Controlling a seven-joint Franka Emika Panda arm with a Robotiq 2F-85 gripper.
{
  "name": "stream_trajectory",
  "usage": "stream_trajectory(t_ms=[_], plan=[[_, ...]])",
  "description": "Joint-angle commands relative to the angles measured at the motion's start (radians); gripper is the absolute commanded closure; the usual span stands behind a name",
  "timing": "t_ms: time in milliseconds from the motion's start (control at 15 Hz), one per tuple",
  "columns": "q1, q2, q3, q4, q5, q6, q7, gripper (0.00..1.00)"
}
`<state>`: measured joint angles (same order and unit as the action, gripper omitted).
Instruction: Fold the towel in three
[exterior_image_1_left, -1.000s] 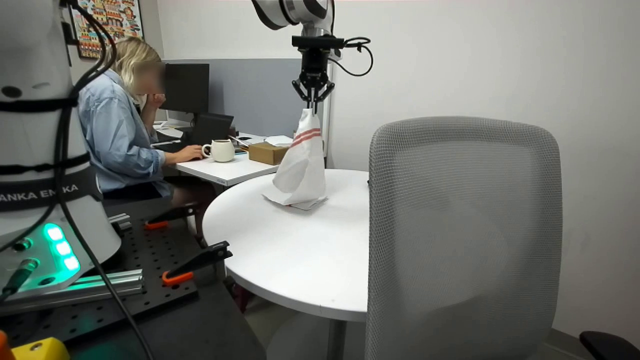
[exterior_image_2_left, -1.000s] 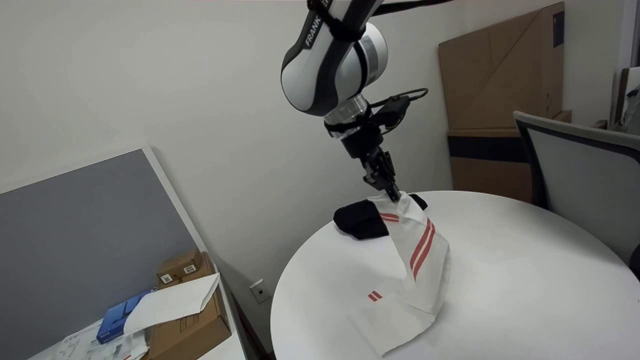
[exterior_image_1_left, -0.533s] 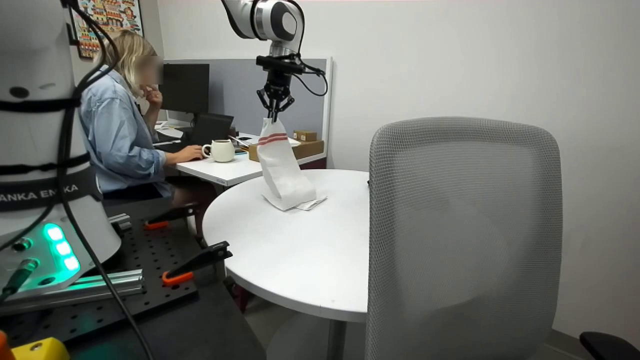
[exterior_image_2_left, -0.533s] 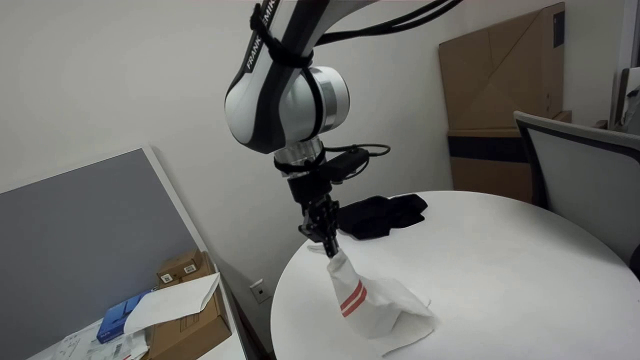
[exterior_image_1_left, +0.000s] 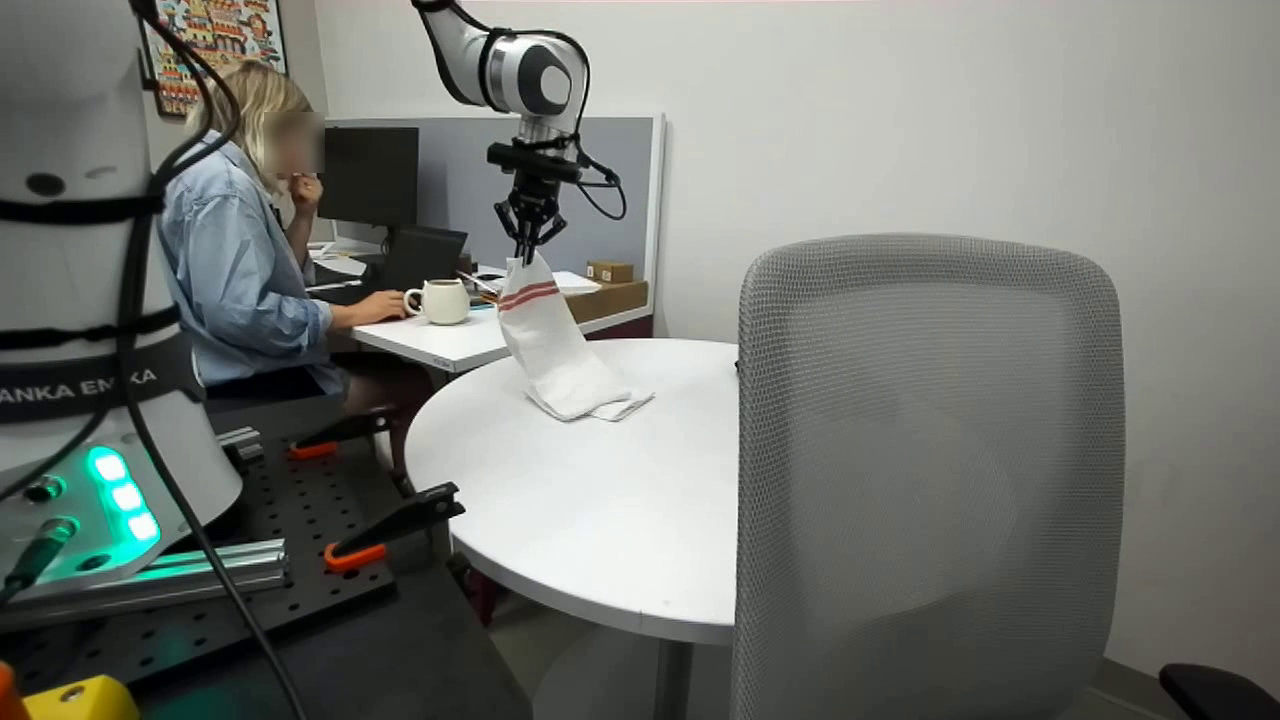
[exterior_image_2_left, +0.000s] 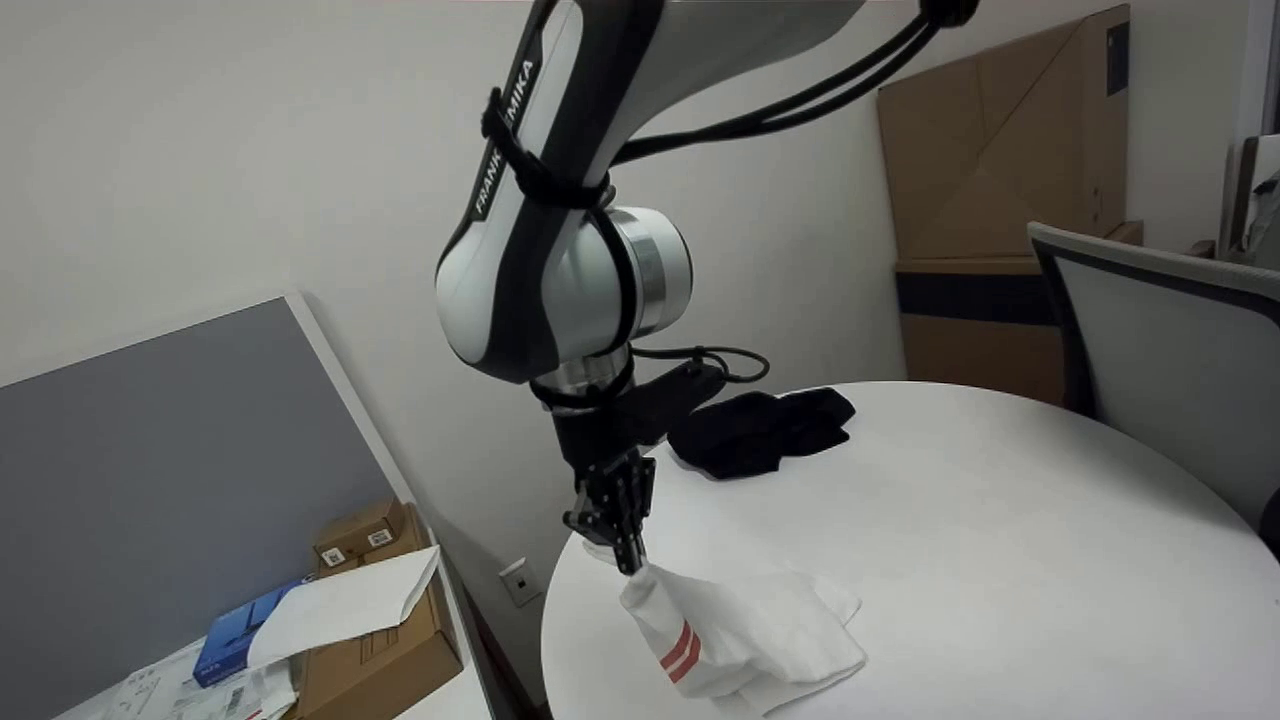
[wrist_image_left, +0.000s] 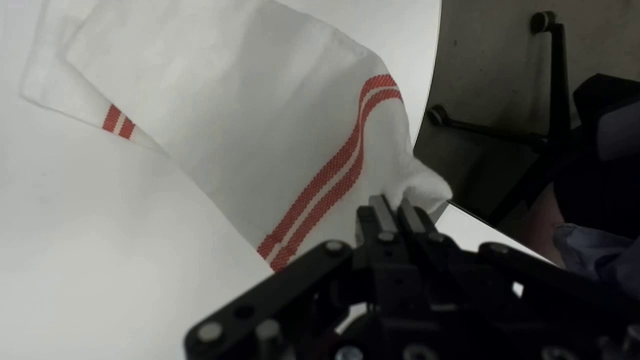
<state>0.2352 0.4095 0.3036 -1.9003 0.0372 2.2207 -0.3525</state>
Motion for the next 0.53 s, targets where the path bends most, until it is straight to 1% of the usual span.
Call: stream_trajectory(t_ms=[0,133,467], plan=[[0.003,0.071,0.013,0.018,0.011,0.027,-0.033,0.99],[-0.018,0.1,0.023,0.033,0.011,-0.001,-0.106,0.99],[-0.078,0.077,-0.019,0.003,-0.034,-0.061,-0.196,0.99]])
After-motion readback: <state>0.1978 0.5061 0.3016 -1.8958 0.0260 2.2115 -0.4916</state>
